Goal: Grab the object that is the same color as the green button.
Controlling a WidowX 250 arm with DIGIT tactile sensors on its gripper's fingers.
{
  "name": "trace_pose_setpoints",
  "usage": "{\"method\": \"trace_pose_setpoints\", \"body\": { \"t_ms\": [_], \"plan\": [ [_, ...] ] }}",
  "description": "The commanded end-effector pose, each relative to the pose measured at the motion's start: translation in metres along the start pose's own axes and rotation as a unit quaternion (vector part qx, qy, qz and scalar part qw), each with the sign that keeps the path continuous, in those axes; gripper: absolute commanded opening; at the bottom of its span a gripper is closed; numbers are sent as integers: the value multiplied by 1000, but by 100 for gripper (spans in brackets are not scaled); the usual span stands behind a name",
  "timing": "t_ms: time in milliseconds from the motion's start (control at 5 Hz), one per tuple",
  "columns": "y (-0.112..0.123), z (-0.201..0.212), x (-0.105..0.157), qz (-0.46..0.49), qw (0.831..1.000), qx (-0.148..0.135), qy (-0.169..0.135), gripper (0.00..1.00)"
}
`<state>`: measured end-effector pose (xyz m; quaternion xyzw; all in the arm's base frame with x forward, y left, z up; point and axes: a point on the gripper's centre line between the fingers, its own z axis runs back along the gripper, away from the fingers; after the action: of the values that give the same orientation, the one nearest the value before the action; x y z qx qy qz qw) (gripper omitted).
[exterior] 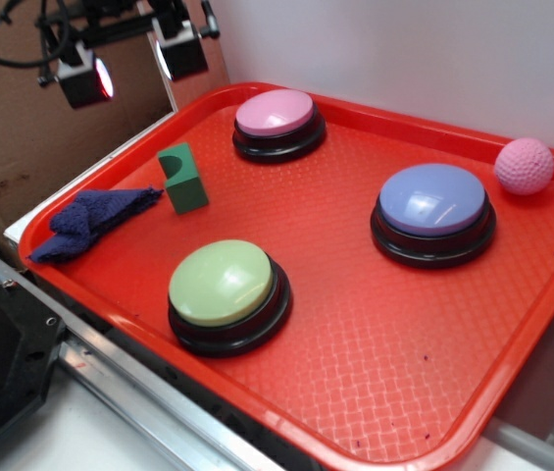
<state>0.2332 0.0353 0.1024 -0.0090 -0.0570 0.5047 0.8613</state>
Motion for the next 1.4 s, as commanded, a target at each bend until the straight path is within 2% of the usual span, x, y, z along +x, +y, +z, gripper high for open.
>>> {"method": "trace_pose_setpoints", "body": {
  "t_ms": [0, 200, 600, 800, 1000, 1200],
  "plan": [
    [5, -40, 8, 50, 998, 12, -34, 100],
    [5, -60, 7, 54, 998, 26, -21, 100],
    [1, -82, -1, 28, 999, 30, -10, 100],
    [1, -85, -4, 24, 999, 28, -11, 76],
    [0, -83, -4, 8, 1000, 26, -4, 0],
    [0, -79, -6, -11, 1000, 26, -6, 0]
  ]
}}
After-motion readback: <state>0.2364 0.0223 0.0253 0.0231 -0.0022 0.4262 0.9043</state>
